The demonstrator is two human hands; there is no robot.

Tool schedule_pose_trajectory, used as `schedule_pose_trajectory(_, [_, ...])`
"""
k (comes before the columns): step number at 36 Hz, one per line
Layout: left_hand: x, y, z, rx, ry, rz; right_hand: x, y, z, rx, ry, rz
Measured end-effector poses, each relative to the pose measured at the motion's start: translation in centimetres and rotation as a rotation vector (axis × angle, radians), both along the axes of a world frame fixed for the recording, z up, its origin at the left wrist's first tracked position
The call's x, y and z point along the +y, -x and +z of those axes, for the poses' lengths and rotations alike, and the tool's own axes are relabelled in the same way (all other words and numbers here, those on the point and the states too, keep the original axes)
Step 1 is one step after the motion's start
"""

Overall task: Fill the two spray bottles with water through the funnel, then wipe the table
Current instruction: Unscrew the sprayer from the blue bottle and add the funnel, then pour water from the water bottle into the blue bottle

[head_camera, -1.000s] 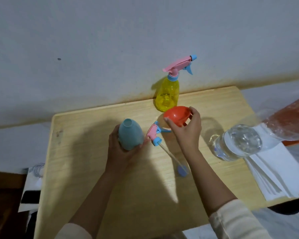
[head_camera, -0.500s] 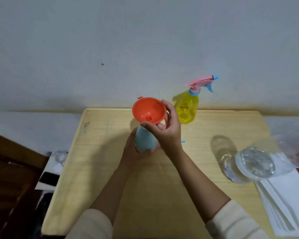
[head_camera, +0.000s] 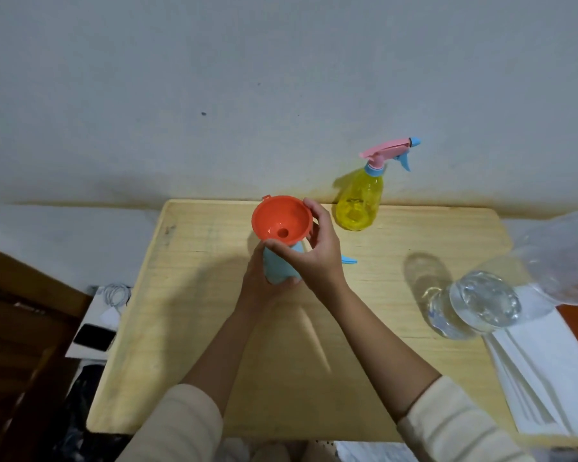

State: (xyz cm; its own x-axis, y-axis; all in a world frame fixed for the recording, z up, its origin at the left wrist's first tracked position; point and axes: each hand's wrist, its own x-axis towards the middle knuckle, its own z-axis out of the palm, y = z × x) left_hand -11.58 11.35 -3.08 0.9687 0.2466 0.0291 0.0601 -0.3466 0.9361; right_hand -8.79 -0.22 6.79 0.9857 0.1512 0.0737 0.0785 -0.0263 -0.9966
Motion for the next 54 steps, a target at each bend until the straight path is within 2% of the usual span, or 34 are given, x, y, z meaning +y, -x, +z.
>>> schedule_pose_trajectory(4, [0.1, -0.4, 0.5, -0.066, -0.010, -0.039, 0.0, 0.3, 0.0, 0.006, 0.020, -0.057])
schedule_pose_trajectory(8, [0.8, -1.0, -0.4, -0.055, -0.165, -0.013, 0.3, 0.4, 0.4, 0.011, 0.072, -0.015])
schedule_pose_trajectory(11, [0.7, -0.8, -0.9, -0.055, -0.194, 0.017, 0.4, 0.4, 0.6, 0.003, 0.123, 0.006])
schedule_pose_trajectory(16, [0.0, 0.2, -0.2, 0.033, -0.021, 0.077, -0.7, 0.9, 0.8, 0.022, 0.142, 0.045])
schedule_pose_trajectory(19, [-1.6, 2.2, 1.4, 0.060, 0.053, 0.210, -2.6, 2.0, 0.9, 0.023, 0.129, 0.010])
schedule_pose_trajectory(22, [-4.0, 5.0, 2.7, 0.005, 0.129, 0.369, -5.8, 3.9, 0.6, -0.088, 0.243, -0.112])
schedule_pose_trajectory(24, [-6.1, 6.6, 3.4, -0.065, 0.148, 0.392, -8.5, 5.7, 0.0, -0.170, 0.318, -0.214])
schedule_pose_trajectory(27, [-10.0, 7.1, 5.4, -0.112, 0.185, 0.265, -12.5, 8.5, -1.4, -0.205, 0.376, -0.345])
schedule_pose_trajectory(30, [-14.4, 5.9, 8.5, -0.209, 0.178, 0.001, -16.5, 10.7, -2.8, -0.217, 0.441, -0.521])
schedule_pose_trajectory(35, [-20.9, 3.3, 13.7, -0.322, 0.101, -0.323, -22.4, 11.7, -3.6, -0.116, 0.468, -0.775])
schedule_pose_trajectory(37, [-23.1, 2.6, 14.7, -0.332, 0.041, -0.372, -24.1, 10.8, -3.5, -0.054, 0.510, -0.732])
schedule_pose_trajectory(41, [-26.6, 1.8, 15.3, -0.287, -0.020, -0.412, -26.1, 7.6, -3.2, 0.082, 0.542, -0.495])
schedule_pose_trajectory(45, [-28.7, 1.2, 15.1, -0.266, 0.006, -0.346, -26.6, 4.8, -2.9, 0.049, 0.417, -0.383])
schedule_pose_trajectory(48, [-28.8, 1.0, 15.2, -0.287, 0.013, -0.283, -27.0, 4.2, -2.6, 0.030, 0.357, -0.381])
schedule_pose_trajectory(54, [-26.0, 1.3, 15.0, -0.259, 0.193, -0.179, -26.0, 4.0, -2.1, -0.053, 0.453, -0.353])
